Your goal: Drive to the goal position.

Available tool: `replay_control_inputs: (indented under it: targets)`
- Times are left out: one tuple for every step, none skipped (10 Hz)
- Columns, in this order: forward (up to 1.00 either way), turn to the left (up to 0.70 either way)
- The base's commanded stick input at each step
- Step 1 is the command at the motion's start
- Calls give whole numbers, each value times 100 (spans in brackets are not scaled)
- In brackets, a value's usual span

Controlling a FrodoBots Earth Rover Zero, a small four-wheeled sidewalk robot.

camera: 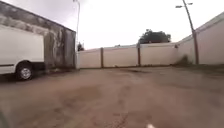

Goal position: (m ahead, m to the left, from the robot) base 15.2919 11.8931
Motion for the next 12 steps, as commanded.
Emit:
replay_control_inputs:
  targets:
    - [70,0]
    - [70,0]
    - [70,0]
    - [70,0]
    - [70,0]
    - [70,0]
    - [70,0]
    - [70,0]
    - [70,0]
    - [70,0]
    - [70,0]
    - [70,0]
